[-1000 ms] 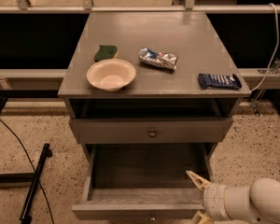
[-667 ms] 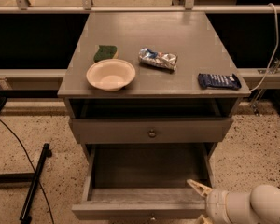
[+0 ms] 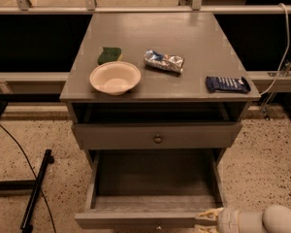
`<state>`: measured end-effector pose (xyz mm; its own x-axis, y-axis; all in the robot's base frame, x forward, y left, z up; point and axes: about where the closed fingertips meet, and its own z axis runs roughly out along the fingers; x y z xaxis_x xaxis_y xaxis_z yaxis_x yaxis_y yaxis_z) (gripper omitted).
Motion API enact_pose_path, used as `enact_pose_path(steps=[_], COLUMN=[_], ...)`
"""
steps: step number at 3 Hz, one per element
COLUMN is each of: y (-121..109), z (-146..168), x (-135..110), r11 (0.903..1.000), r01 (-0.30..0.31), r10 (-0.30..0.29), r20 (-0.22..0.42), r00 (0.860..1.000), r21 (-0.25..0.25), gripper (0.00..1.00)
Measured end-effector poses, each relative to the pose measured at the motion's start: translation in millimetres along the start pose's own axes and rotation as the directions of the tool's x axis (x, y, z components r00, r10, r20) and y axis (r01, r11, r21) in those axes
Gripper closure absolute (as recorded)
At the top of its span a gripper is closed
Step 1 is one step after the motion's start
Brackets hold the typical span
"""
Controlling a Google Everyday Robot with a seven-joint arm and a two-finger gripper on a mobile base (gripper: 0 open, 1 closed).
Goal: Close middle drawer
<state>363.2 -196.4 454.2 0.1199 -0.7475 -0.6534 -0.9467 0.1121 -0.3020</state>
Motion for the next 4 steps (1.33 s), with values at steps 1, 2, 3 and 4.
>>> enact_pose_path(steps=[1, 2, 3, 4], y=[12.1, 25.8, 23.3, 8.6], z=[17.7, 40.5, 63.3, 75.1], x=[23.7, 48.6, 54.4, 56.8], r11=[0.9997, 0.9994, 0.9995, 1.0000], r01=[0.010, 0.012, 0.016, 0.005], r10=[-0.009, -0.010, -0.014, -0.005], r20=[0.045, 0.080, 0.060, 0.038], r00=[0.999, 0.997, 0.998, 0.999], r21=[-0.022, -0.033, -0.029, -0.002], gripper=[0.84, 1.00, 1.00, 1.00])
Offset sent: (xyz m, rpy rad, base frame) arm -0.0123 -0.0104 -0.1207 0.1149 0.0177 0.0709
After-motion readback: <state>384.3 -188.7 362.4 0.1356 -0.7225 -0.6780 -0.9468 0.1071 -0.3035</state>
